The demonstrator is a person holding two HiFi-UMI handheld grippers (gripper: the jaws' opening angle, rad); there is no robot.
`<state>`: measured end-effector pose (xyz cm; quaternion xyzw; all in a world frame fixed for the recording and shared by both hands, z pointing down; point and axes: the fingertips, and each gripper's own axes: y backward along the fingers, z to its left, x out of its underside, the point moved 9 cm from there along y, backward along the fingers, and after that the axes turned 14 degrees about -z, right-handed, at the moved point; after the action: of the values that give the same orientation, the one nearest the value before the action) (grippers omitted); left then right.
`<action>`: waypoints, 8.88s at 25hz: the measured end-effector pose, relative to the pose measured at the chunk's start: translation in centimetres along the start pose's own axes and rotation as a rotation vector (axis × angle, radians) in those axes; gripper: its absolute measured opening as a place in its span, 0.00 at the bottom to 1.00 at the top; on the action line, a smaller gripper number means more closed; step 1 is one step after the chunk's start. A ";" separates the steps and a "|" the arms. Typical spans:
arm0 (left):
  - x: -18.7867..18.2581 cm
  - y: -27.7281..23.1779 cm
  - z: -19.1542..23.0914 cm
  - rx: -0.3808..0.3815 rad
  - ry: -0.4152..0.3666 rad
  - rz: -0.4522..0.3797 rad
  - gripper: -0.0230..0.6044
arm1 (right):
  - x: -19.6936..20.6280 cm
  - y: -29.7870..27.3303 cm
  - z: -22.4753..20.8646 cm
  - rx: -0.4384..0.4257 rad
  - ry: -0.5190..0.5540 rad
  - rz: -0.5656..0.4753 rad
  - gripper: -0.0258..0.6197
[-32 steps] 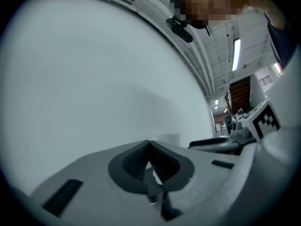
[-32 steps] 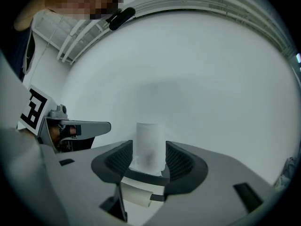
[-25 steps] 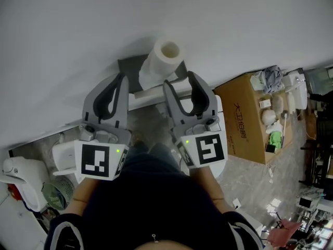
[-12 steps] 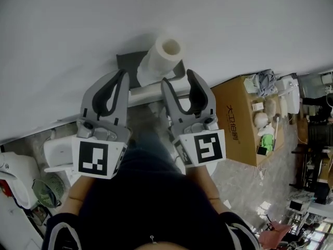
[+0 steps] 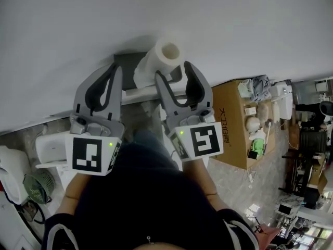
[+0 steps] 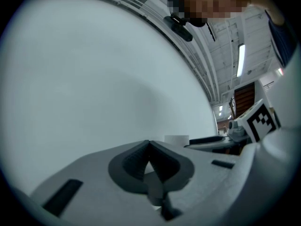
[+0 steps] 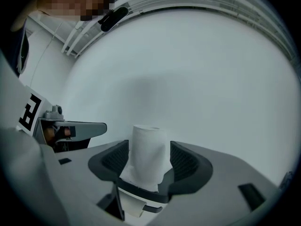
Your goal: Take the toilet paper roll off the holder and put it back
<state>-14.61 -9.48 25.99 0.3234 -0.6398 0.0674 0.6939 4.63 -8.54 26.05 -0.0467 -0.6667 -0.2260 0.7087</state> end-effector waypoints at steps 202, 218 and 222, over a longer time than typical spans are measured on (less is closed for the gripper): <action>-1.8 0.6 -4.8 -0.204 -0.166 0.064 0.04 | -3.9 3.6 -13.9 0.119 0.054 -0.157 0.47; -2.2 1.5 -4.6 -0.222 -0.175 0.056 0.04 | -4.0 2.4 -12.3 0.076 0.033 -0.180 0.47; -2.1 1.7 -4.4 -0.232 -0.177 0.060 0.04 | -3.9 2.0 -12.0 0.064 0.021 -0.184 0.47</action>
<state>-12.13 -5.09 24.75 0.2266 -0.7113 -0.0152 0.6652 16.42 -10.12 21.46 0.0398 -0.6676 -0.2691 0.6931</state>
